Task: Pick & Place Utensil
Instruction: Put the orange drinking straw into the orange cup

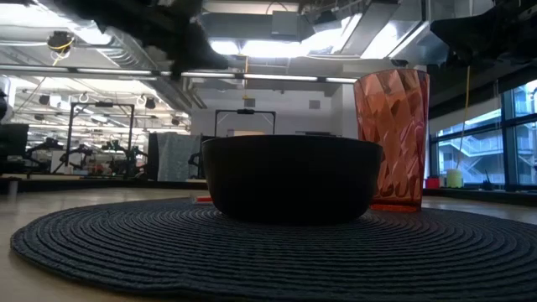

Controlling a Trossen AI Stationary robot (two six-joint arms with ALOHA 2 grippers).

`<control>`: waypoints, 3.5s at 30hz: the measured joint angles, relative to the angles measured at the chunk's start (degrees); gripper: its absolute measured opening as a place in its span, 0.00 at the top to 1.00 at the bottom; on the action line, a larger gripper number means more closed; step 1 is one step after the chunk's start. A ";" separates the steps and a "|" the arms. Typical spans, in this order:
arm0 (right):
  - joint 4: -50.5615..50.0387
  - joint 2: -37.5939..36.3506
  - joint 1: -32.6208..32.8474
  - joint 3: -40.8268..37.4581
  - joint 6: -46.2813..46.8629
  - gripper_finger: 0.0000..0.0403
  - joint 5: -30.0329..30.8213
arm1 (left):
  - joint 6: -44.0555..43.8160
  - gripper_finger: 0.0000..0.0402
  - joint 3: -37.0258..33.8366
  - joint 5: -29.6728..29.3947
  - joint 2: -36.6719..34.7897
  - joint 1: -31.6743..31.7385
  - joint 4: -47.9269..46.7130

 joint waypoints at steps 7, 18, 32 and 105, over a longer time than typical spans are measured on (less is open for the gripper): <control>-0.02 0.00 0.00 0.00 0.69 0.97 0.00 | 2.56 0.99 15.96 -0.20 19.34 -3.58 -7.78; -0.69 0.00 0.00 0.00 1.57 0.97 -0.04 | 5.52 0.83 38.45 0.15 43.68 -6.20 -22.42; -1.40 0.00 0.00 0.00 2.78 0.97 -0.66 | 5.07 0.55 47.30 9.81 57.11 -7.75 -26.13; -1.57 -0.01 0.02 0.00 2.58 0.97 -0.66 | 14.10 0.99 50.55 -1.68 61.67 -11.00 -32.04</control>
